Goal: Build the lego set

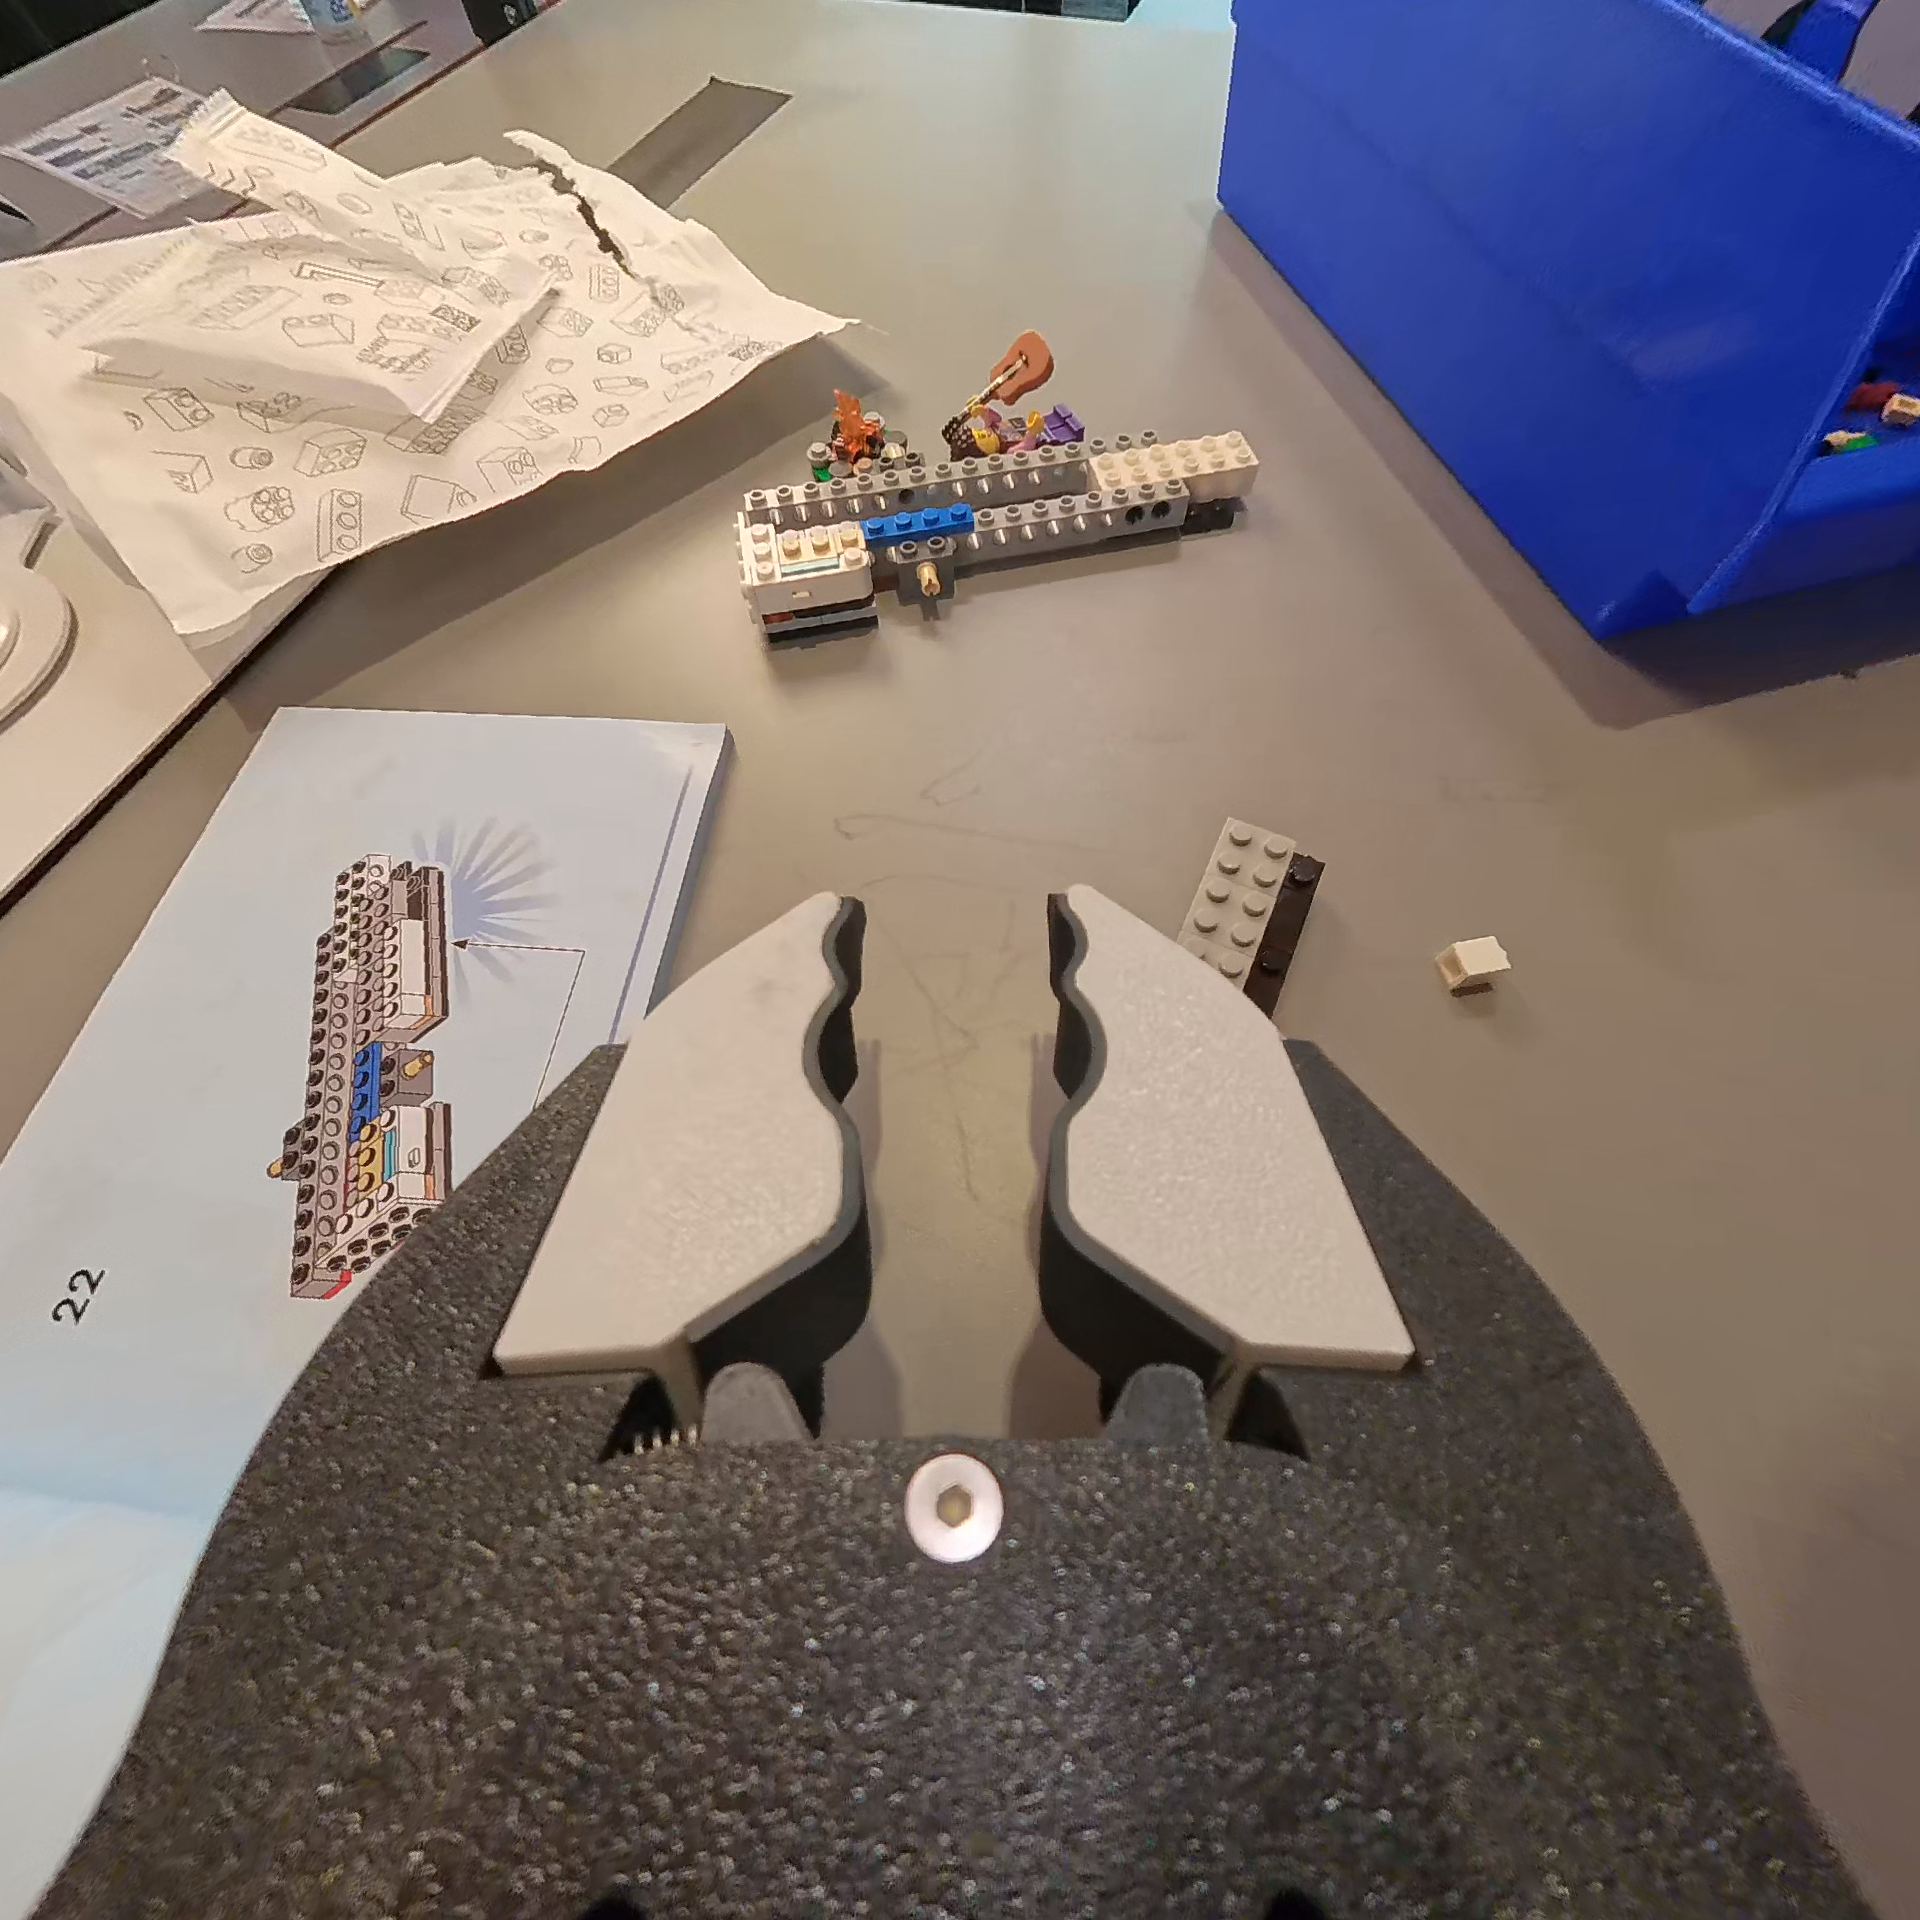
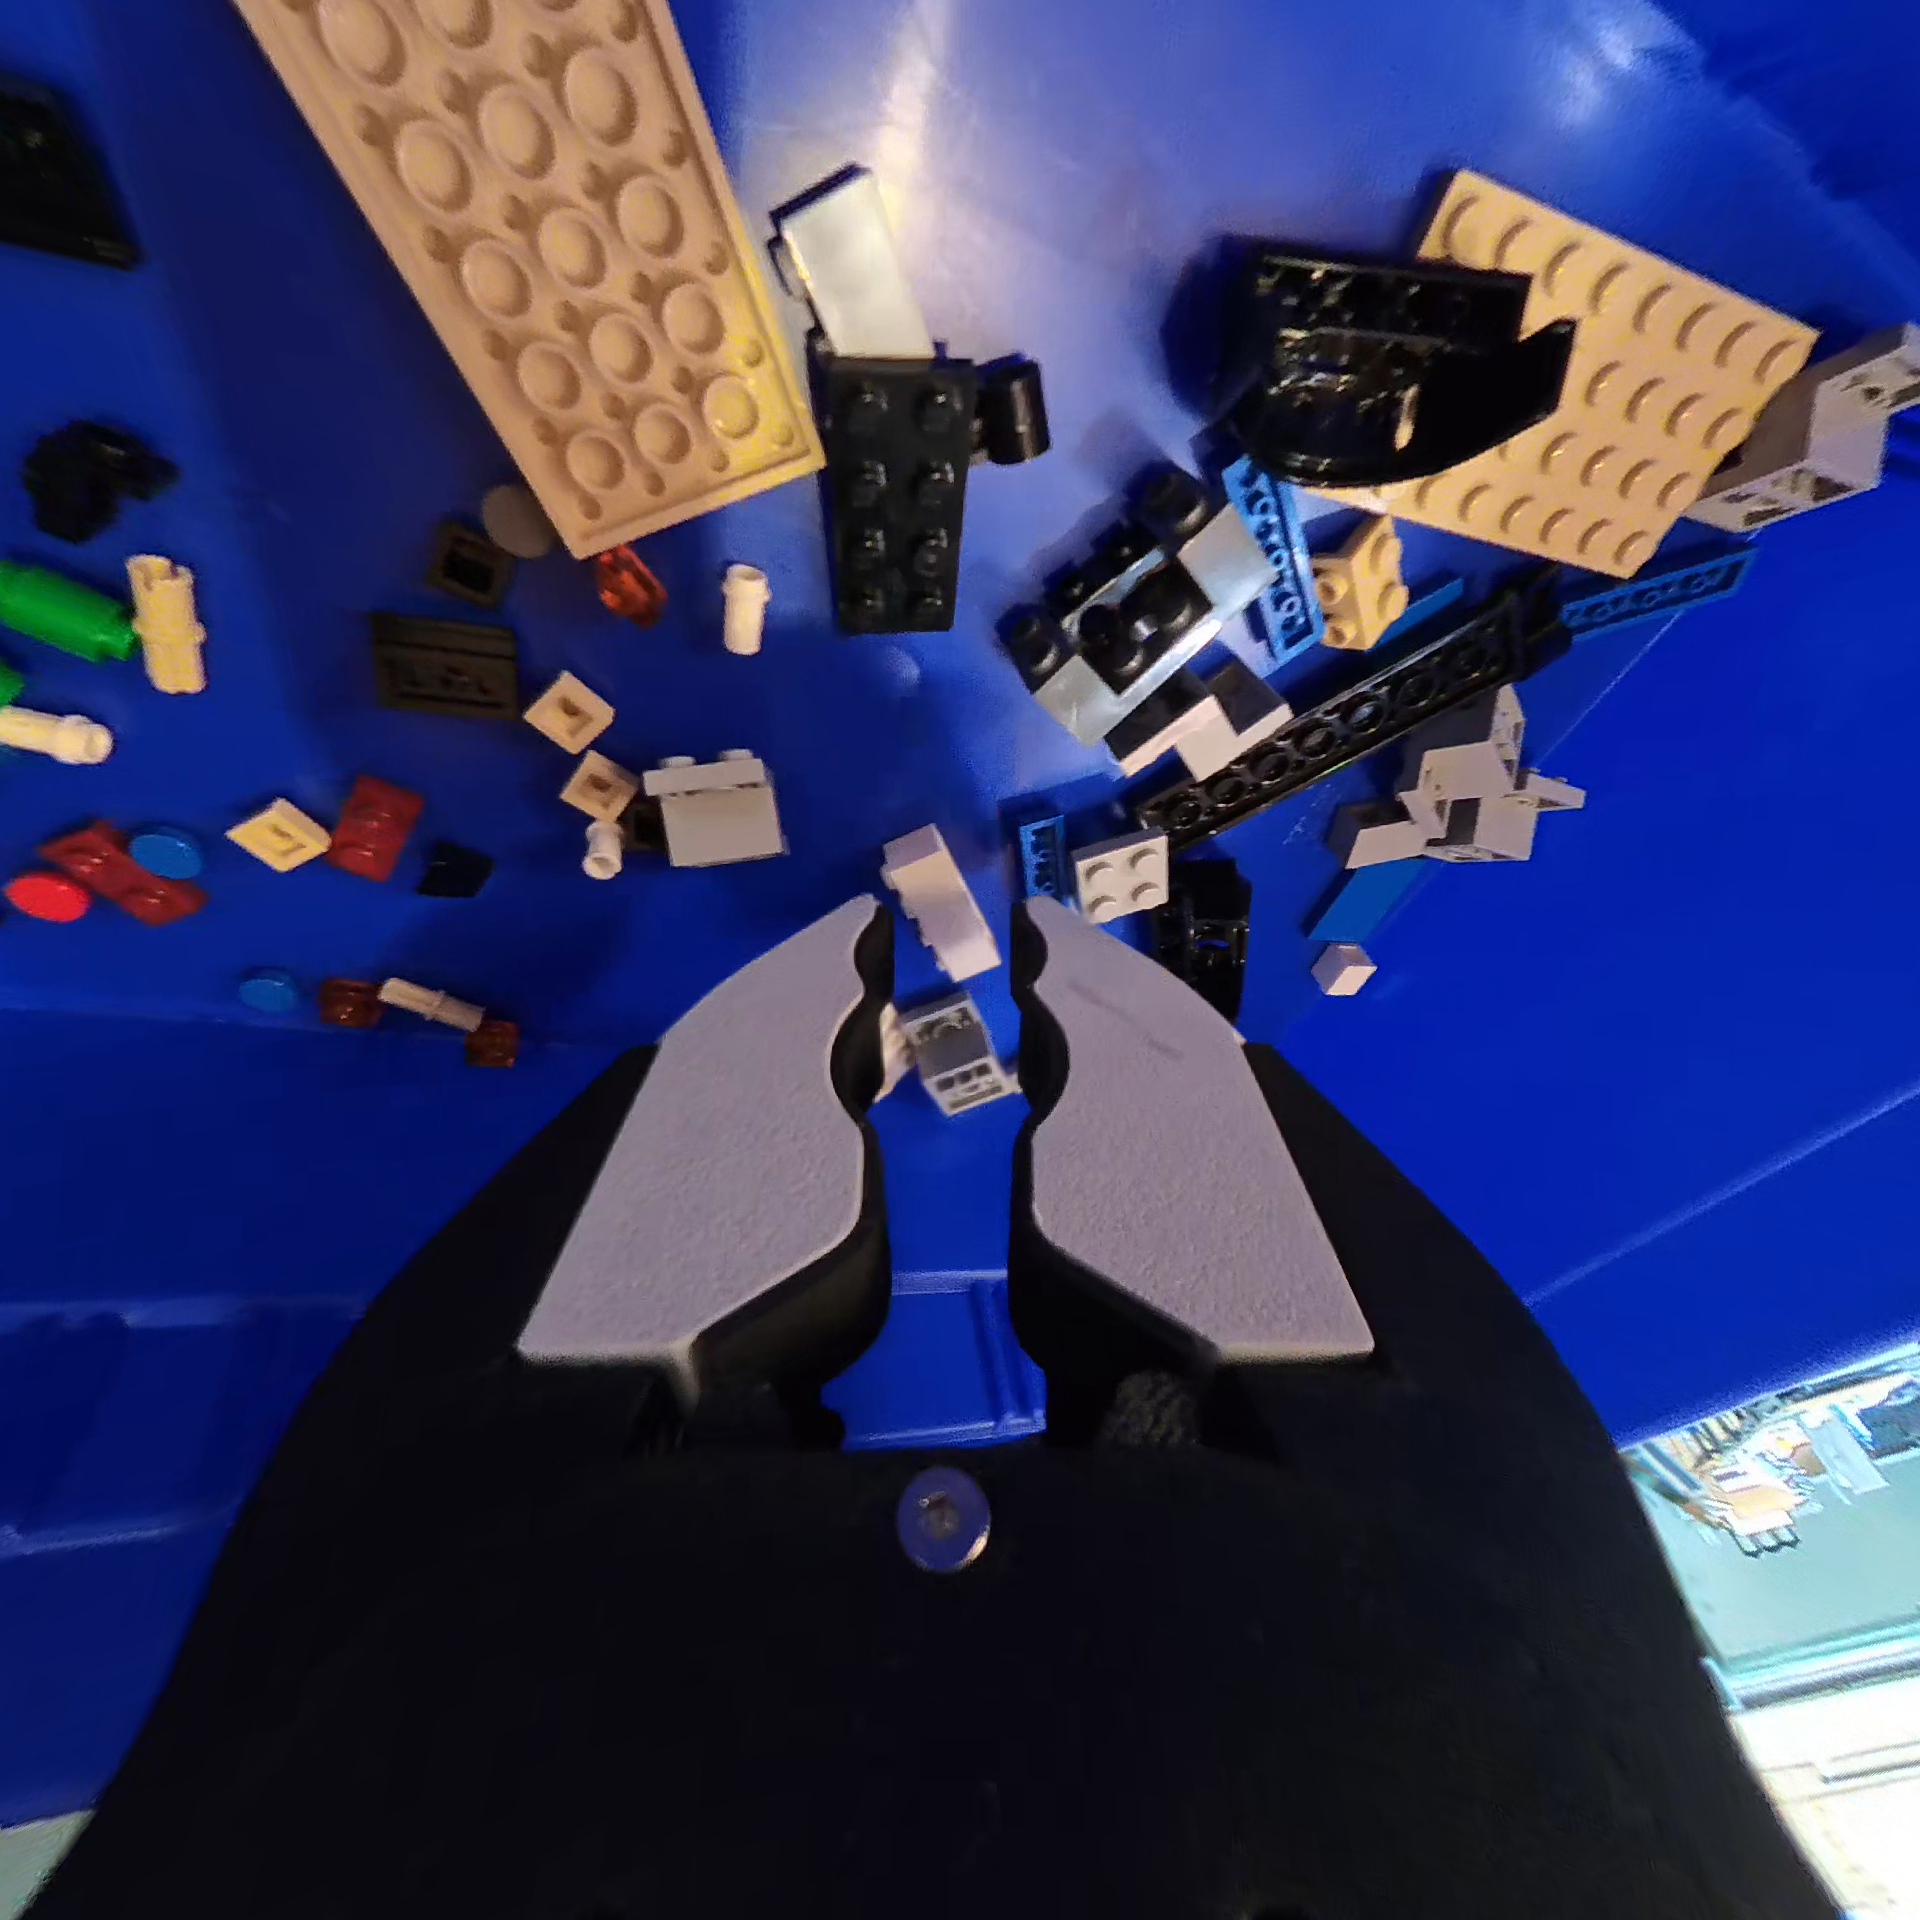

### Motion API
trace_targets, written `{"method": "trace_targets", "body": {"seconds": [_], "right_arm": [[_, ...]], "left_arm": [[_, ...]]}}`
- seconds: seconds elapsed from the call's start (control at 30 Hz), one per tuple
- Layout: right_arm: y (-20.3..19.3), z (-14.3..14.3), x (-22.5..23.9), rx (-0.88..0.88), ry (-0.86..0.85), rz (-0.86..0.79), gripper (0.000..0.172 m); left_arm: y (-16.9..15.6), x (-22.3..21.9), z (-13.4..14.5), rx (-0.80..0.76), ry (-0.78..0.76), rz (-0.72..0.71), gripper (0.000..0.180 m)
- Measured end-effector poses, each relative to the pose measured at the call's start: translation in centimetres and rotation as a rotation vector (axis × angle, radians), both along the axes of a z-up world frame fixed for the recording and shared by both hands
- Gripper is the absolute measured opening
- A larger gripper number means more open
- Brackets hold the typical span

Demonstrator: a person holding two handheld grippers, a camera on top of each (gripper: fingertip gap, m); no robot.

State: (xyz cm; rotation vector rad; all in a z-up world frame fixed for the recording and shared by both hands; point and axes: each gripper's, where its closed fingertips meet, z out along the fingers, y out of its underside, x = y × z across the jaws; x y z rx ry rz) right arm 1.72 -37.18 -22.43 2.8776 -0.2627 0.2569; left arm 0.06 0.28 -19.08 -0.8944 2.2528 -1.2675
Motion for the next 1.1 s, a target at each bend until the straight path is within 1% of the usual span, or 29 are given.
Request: {"method": "trace_targets", "body": {"seconds": [0.07, 0.1, 0.17, 0.2, 0.27, 0.47, 0.53, 0.6, 0.63, 0.7, 0.77, 0.83, 0.9, 1.0, 1.07, 1.1], "right_arm": [[0.0, -0.4, -0.3, -0.011, 0.028, 0.032, 0.022], [0.0, -0.4, -0.4, -0.019, 0.034, 0.052, 0.017], [-0.1, -0.4, -0.6, -0.046, 0.036, 0.073, 0.020], [-0.1, -0.4, -0.7, -0.053, 0.042, 0.082, 0.017], [-0.1, -0.5, -0.8, -0.063, 0.049, 0.085, 0.013], [-0.3, -0.4, -0.9, -0.082, 0.057, 0.078, 0.012], [-0.3, 0.2, -0.8, -0.071, 0.052, 0.058, 0.012], [0.4, 2.0, -0.6, -0.029, 0.019, 0.041, 0.012], [1.5, 3.4, -0.6, 0.021, -0.002, 0.033, 0.013], [5.1, 6.8, -1.0, 0.159, -0.039, 0.038, 0.012], [9.8, 9.7, -2.3, 0.297, -0.055, 0.087, 0.012], [15.3, 11.0, -4.5, 0.419, -0.037, 0.163, 0.012], [20.6, 10.8, -6.6, 0.487, -0.013, 0.254, 0.012], [28.1, 9.2, -9.4, 0.542, 0.061, 0.393, 0.012], [32.3, 7.6, -11.2, 0.559, 0.147, 0.462, 0.012], [33.8, 6.3, -11.9, 0.541, 0.198, 0.481, 0.012]], "left_arm": [[0.0, 0.0, 0.1, -0.008, -0.004, -0.002, 0.035], [0.0, -0.1, 0.2, -0.012, -0.007, -0.004, 0.035], [0.1, -0.1, 0.4, -0.024, -0.011, -0.003, 0.035], [0.1, -0.1, 0.4, -0.030, -0.012, -0.002, 0.035], [0.1, -0.1, 0.5, -0.038, -0.014, -0.001, 0.035], [0.3, -0.2, 1.0, -0.077, -0.024, -0.005, 0.035], [0.4, -0.2, 1.4, -0.109, -0.032, -0.008, 0.035], [0.6, -0.3, 1.9, -0.147, -0.041, -0.008, 0.035], [0.7, -0.3, 2.1, -0.165, -0.045, -0.010, 0.035], [0.9, -0.4, 2.6, -0.192, -0.060, -0.015, 0.035], [1.1, -0.5, 2.9, -0.202, -0.076, -0.016, 0.034], [1.1, -0.6, 2.9, -0.202, -0.081, -0.028, 0.035], [1.0, -1.0, 2.8, -0.197, -0.075, -0.053, 0.035], [0.7, -1.8, 3.1, -0.225, -0.074, -0.109, 0.035], [1.2, -1.9, 3.4, -0.251, -0.069, -0.102, 0.034], [1.5, -1.8, 3.4, -0.261, -0.068, -0.091, 0.034]]}}
